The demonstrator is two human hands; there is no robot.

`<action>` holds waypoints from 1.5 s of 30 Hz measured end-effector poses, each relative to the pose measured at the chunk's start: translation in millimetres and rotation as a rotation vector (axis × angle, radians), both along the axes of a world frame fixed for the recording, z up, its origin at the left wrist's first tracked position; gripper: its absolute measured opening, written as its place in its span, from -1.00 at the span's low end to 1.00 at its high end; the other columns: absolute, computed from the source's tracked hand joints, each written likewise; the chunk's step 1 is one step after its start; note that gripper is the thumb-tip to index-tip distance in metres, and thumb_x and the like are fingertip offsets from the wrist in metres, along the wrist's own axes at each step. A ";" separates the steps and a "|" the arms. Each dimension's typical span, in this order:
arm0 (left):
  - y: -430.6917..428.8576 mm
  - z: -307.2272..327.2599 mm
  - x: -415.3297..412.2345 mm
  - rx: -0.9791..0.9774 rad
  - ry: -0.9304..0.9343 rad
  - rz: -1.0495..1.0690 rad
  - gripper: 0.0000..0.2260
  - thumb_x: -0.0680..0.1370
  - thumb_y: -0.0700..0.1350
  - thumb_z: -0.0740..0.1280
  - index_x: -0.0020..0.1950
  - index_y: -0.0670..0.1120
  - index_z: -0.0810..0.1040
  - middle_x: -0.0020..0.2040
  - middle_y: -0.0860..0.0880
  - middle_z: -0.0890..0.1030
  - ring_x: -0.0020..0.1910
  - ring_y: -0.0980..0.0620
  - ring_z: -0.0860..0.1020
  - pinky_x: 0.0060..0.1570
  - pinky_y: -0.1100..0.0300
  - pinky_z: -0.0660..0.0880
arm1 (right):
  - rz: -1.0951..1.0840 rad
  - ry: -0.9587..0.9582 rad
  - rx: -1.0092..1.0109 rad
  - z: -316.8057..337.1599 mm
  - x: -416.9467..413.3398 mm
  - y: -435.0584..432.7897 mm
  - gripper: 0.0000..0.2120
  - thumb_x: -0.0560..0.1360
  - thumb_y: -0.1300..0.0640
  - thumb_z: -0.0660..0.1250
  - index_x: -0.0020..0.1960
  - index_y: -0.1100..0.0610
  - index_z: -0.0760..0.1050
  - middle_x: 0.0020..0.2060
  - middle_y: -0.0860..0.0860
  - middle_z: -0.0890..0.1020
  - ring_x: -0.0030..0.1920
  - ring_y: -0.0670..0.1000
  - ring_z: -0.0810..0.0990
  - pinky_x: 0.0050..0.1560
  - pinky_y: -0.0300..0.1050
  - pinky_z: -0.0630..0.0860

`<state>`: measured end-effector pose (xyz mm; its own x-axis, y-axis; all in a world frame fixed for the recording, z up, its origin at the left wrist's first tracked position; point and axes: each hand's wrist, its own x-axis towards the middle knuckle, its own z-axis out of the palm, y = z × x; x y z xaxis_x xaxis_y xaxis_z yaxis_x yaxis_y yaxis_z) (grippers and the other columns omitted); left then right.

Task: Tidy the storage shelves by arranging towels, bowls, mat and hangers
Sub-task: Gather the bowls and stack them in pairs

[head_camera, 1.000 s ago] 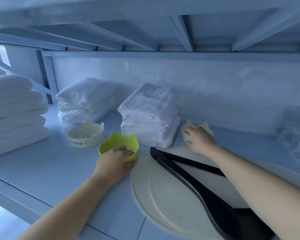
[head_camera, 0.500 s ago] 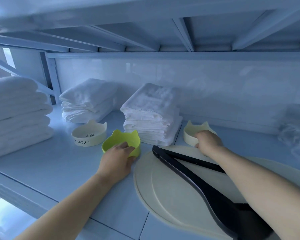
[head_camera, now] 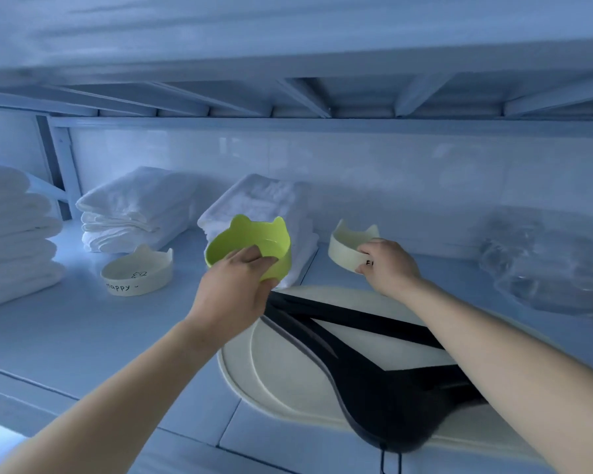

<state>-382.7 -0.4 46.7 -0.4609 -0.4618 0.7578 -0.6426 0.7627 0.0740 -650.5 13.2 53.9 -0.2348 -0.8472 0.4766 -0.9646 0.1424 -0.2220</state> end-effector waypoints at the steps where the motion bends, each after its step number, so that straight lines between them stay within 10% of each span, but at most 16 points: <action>1: 6.6 2.3 -10.2 -0.007 0.001 -0.021 -0.79 0.47 -0.14 0.39 0.10 -0.09 0.61 -0.11 -0.04 0.57 -0.09 -0.14 0.54 -0.41 0.20 0.34 | 0.019 -0.006 -0.024 2.6 -3.5 10.2 -0.97 0.47 0.15 0.33 -0.09 0.07 0.51 -0.06 -0.02 0.53 -0.03 0.07 0.49 -0.24 -0.16 0.32; 23: 173.7 7.5 -263.2 0.071 -0.038 -0.415 -0.79 0.53 -0.07 0.30 0.15 -0.01 0.55 0.08 0.07 0.53 0.05 -0.04 0.48 -0.30 0.14 0.46 | -0.232 0.047 0.001 -36.8 -181.2 287.7 -0.67 0.50 0.19 0.28 0.26 0.05 0.49 0.16 -0.02 0.55 0.17 0.08 0.48 0.08 -0.09 0.42; 45: 202.9 -10.2 -345.2 0.137 -0.073 -0.288 -0.76 0.53 -0.07 0.29 0.19 -0.06 0.54 0.06 -0.01 0.53 0.05 -0.07 0.48 -0.29 0.12 0.44 | -0.120 0.012 0.063 -60.5 -228.8 260.6 -0.69 0.49 0.08 0.29 0.23 -0.05 0.50 0.12 -0.04 0.59 0.14 0.07 0.51 -0.04 -0.17 0.37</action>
